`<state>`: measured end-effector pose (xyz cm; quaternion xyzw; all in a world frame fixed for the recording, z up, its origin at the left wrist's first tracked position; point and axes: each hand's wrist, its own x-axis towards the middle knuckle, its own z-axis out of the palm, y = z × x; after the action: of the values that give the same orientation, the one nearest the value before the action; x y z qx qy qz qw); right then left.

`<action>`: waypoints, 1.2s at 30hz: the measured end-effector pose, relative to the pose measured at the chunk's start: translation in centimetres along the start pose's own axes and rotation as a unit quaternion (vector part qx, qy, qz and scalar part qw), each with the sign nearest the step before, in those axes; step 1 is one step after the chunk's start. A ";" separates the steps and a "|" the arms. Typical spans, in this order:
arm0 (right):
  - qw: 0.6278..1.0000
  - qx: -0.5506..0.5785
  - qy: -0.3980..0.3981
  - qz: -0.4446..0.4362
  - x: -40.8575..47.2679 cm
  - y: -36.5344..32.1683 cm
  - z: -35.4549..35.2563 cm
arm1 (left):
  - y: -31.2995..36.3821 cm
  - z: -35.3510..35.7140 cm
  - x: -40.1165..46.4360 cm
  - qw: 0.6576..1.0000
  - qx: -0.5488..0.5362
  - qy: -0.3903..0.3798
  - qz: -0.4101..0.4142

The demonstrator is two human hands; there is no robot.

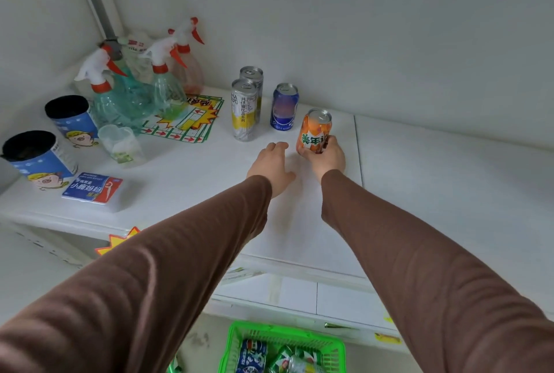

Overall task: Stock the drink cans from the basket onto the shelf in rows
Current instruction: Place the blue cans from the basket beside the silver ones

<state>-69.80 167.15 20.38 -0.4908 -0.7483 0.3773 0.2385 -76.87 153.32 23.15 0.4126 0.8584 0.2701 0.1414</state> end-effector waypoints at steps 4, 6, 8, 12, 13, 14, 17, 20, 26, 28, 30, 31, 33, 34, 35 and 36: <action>1.000 -0.012 0.000 0.005 3.3 -0.6 -0.2 | 0.9 0.6 2.6 1.000 0.029 0.005 0.010; 1.000 -0.018 0.003 0.003 4.6 -0.9 0.1 | 1.1 0.8 3.7 0.999 0.044 0.007 0.019; 1.000 -0.020 0.006 -0.001 5.7 -1.1 0.6 | 1.2 0.9 4.6 0.998 0.051 0.012 0.023; 0.999 -0.033 0.011 0.003 7.1 -1.5 1.0 | 1.1 1.3 6.1 0.998 0.055 0.015 0.026; 0.999 -0.039 0.013 0.005 7.3 -1.6 1.0 | 1.1 1.4 6.3 0.998 0.057 0.013 0.026; 0.999 -0.044 0.014 0.007 7.4 -1.7 1.0 | 1.1 1.4 6.5 0.998 0.057 0.012 0.026; 0.999 -0.049 0.016 0.007 7.9 -1.7 1.2 | 1.0 1.6 6.9 0.998 0.056 0.010 0.027; 0.999 -0.036 0.007 0.015 8.1 -1.5 1.2 | 1.0 1.7 6.7 0.998 0.051 0.012 0.030; 0.998 0.057 0.022 0.018 5.5 -1.1 0.2 | 0.7 1.4 4.3 0.999 0.036 0.014 0.014; 0.997 0.068 0.034 -0.006 3.7 -0.4 -0.3 | 0.4 1.4 3.2 0.999 0.032 0.017 0.014; 0.997 0.049 0.037 -0.047 1.8 0.2 -0.7 | 0.3 1.4 2.1 0.999 0.036 0.027 0.011; 0.996 0.037 0.035 -0.067 0.8 0.3 -0.9 | 0.2 1.4 1.5 0.999 0.041 0.029 0.013; 0.994 0.021 0.032 -0.099 -1.3 0.3 -1.5 | 0.4 1.4 -0.1 0.998 0.043 0.037 0.019; 0.993 0.017 0.031 -0.111 -2.3 0.4 -1.7 | 0.6 1.4 -1.0 0.998 0.041 0.043 0.023; 0.992 0.014 0.029 -0.119 -3.5 0.4 -2.0 | 0.7 1.5 -2.1 0.998 0.038 0.049 0.028; 0.991 0.007 0.026 -0.129 -4.8 0.6 -2.3 | 0.8 1.6 -3.4 0.997 0.034 0.056 0.033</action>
<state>-65.88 163.61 21.33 -0.3980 -0.7961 0.3360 0.3081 -73.53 151.58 22.35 0.4293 0.8595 0.2682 0.0702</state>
